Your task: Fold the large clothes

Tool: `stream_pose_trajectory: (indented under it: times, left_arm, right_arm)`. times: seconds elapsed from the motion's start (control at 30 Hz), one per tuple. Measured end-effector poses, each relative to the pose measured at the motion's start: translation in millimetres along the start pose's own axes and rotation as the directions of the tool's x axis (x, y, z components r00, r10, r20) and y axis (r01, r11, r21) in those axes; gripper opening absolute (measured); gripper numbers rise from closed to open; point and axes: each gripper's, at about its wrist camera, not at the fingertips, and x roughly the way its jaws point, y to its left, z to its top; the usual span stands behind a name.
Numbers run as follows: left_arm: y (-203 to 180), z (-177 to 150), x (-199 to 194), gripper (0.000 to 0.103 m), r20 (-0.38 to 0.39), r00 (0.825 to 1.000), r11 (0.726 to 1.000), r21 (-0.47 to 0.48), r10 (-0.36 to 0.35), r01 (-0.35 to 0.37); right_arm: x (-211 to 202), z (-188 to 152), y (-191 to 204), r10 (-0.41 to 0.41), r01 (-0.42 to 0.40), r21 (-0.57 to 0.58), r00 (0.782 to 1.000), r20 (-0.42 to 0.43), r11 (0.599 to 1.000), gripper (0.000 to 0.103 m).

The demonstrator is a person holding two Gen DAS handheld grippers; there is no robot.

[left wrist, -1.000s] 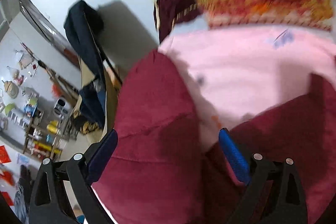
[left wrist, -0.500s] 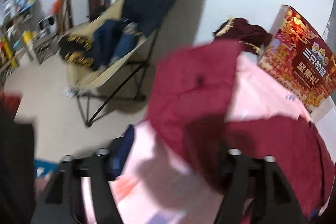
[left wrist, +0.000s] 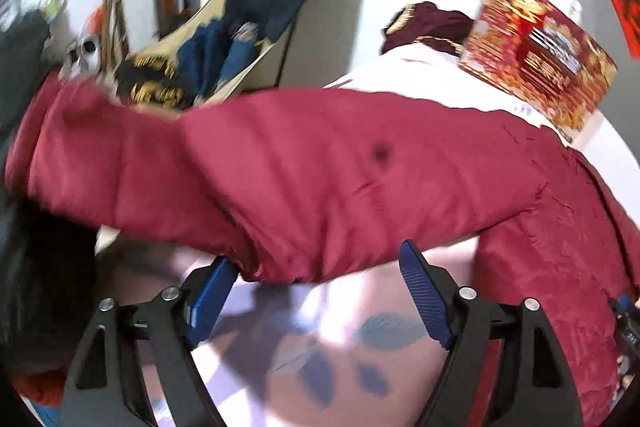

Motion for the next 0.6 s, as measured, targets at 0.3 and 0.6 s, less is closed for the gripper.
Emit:
stream_pose_trajectory:
  times: [0.3, 0.6]
  left_arm:
    - [-33, 60, 89, 0.098, 0.085, 0.968, 0.964, 0.108, 0.235, -0.243]
    - [1, 83, 79, 0.096, 0.065, 0.962, 0.964, 0.009, 0.265, -0.266]
  right_arm:
    - [0, 0, -1, 0.016, -0.016, 0.006, 1.000, 0.002, 1.000, 0.089]
    - [-2, 0, -6, 0.031, -0.031, 0.018, 0.999, 0.015, 0.999, 0.089]
